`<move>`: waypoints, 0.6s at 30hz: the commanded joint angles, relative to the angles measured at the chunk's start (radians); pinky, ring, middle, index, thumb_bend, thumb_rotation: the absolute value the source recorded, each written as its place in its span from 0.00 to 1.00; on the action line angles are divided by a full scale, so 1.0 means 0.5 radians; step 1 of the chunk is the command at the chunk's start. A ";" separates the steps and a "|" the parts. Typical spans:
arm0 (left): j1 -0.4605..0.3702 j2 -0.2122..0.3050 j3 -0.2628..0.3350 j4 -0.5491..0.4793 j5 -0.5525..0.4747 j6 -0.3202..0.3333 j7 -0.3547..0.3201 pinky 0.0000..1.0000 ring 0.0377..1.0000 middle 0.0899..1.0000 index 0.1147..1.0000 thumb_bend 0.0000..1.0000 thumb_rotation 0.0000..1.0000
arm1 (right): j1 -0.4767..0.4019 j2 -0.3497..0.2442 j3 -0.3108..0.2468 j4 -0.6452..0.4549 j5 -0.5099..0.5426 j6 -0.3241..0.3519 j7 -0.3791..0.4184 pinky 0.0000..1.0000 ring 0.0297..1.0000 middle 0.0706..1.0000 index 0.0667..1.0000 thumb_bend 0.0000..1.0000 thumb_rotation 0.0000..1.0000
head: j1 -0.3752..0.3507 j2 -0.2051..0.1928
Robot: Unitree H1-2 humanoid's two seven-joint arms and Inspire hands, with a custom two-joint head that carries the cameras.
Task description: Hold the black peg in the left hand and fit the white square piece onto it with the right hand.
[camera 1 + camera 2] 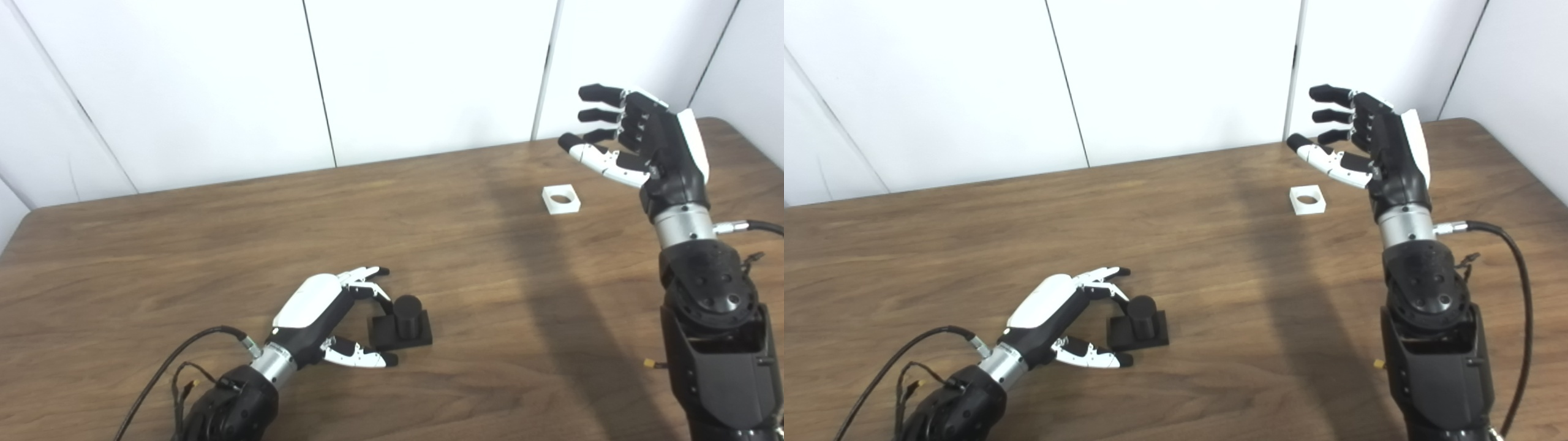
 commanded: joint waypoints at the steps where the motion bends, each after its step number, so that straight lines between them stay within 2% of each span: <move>1: -0.029 0.009 0.021 0.018 0.049 -0.006 0.051 0.91 0.93 0.91 0.53 0.85 0.27 | -0.140 -0.101 -0.017 -0.037 -0.048 -0.054 0.008 0.55 0.66 0.75 0.67 0.54 0.16 | -0.003 0.001; 6: -0.032 0.013 0.015 0.051 0.091 -0.021 0.096 0.92 0.94 0.91 0.53 0.84 0.25 | -0.244 -0.228 -0.006 0.068 -0.056 -0.134 0.042 0.58 0.65 0.73 0.65 0.53 0.13 | -0.008 0.002; 10: -0.029 0.016 0.014 0.068 0.101 -0.032 0.126 0.91 0.94 0.91 0.53 0.85 0.23 | -0.325 -0.331 0.005 0.196 -0.039 -0.198 0.092 0.53 0.63 0.68 0.64 0.54 0.12 | -0.017 0.002; 14: -0.025 0.018 0.012 0.074 0.104 -0.041 0.140 0.91 0.94 0.91 0.53 0.84 0.24 | -0.404 -0.413 0.043 0.324 -0.050 -0.189 0.155 0.51 0.62 0.67 0.64 0.58 0.09 | -0.022 0.001; 17: -0.023 0.018 0.012 0.070 0.103 -0.036 0.135 0.91 0.94 0.91 0.53 0.84 0.25 | -0.443 -0.484 0.091 0.394 -0.031 -0.170 0.252 0.57 0.68 0.70 0.64 0.57 0.05 | -0.032 -0.004; 18: -0.022 0.018 0.012 0.069 0.104 -0.036 0.135 0.91 0.94 0.91 0.53 0.84 0.25 | -0.464 -0.534 0.138 0.429 -0.068 -0.137 0.305 0.57 0.68 0.71 0.64 0.58 0.04 | -0.037 -0.005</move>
